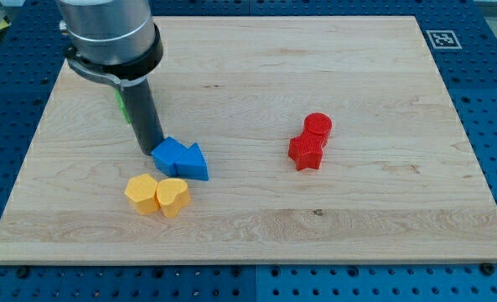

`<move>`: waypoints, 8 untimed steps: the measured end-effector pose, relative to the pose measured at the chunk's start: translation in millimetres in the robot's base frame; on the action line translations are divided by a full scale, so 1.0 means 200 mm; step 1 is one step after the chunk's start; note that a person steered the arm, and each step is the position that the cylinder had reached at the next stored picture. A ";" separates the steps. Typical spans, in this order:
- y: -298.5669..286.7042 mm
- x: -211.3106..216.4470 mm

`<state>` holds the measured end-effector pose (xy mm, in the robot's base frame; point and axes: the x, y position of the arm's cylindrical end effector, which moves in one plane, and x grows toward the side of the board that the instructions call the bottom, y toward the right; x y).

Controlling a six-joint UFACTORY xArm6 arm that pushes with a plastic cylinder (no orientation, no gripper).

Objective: Slide blue cube along with blue triangle to red star

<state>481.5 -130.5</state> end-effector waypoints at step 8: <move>0.47 0.25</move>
